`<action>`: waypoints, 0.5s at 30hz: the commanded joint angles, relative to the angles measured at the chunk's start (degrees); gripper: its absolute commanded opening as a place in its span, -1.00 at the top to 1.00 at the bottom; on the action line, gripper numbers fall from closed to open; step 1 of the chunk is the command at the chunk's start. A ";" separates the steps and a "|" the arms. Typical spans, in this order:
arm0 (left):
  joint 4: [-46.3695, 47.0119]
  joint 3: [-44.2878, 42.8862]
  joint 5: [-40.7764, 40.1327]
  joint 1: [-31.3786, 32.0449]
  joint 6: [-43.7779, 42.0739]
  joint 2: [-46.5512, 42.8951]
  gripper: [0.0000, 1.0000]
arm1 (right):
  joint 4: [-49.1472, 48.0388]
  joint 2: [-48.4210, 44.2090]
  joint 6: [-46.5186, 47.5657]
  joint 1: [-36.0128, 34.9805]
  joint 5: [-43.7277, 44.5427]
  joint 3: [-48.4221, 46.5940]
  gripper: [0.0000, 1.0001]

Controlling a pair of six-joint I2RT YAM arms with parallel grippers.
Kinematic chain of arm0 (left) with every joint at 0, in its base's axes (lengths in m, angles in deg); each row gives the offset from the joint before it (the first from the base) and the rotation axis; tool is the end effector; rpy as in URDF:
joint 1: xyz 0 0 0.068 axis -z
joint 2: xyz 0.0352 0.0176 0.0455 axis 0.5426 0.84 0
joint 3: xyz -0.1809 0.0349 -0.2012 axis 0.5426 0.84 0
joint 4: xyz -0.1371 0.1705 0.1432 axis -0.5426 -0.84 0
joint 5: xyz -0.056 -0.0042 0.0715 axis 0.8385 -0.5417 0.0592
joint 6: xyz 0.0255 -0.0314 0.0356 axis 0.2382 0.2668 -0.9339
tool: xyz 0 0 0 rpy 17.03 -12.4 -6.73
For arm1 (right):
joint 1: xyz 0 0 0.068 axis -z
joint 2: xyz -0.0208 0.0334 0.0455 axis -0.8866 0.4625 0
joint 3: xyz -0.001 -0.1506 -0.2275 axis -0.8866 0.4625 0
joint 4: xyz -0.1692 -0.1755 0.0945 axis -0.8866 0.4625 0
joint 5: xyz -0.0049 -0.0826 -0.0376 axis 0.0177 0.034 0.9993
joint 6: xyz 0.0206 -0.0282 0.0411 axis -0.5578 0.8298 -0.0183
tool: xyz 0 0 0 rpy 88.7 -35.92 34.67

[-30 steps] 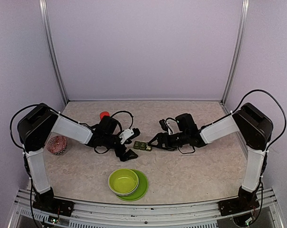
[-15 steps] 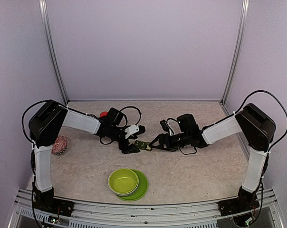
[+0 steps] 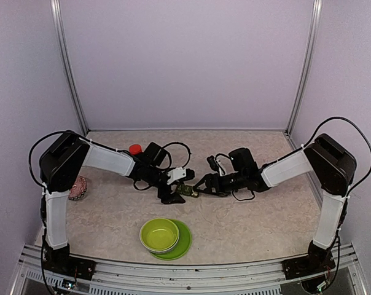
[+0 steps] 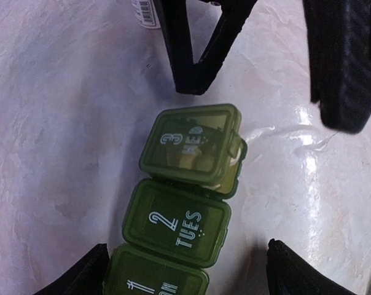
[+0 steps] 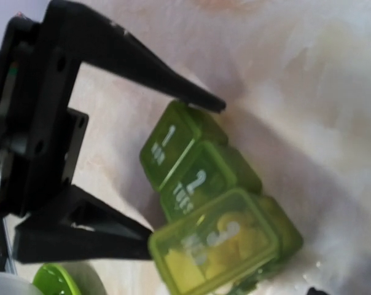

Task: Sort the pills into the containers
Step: Move the pill container to the center of the board.

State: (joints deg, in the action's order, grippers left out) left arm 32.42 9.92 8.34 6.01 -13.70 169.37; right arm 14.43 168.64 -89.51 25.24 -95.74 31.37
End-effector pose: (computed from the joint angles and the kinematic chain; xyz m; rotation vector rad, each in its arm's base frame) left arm 0.3184 -0.2788 0.1177 1.7208 1.7294 -0.6139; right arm 0.2880 0.2440 0.1324 -0.3705 2.4107 1.3258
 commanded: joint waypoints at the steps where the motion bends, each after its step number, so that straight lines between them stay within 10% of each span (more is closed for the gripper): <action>1: -2.46 -3.44 -0.93 0.94 -1.78 1.81 -0.64 | -0.53 -2.25 0.19 0.47 -0.52 1.41 -0.67; 15: 1.59 -1.30 -3.76 2.02 -2.46 0.67 -0.54 | -0.83 -3.15 0.15 1.22 -1.01 2.29 -0.67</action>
State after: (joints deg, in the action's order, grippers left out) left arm 32.70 7.82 5.53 7.21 -14.95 170.37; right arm 14.39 167.29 -89.51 25.59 -96.13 33.19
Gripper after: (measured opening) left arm 0.783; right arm 0.837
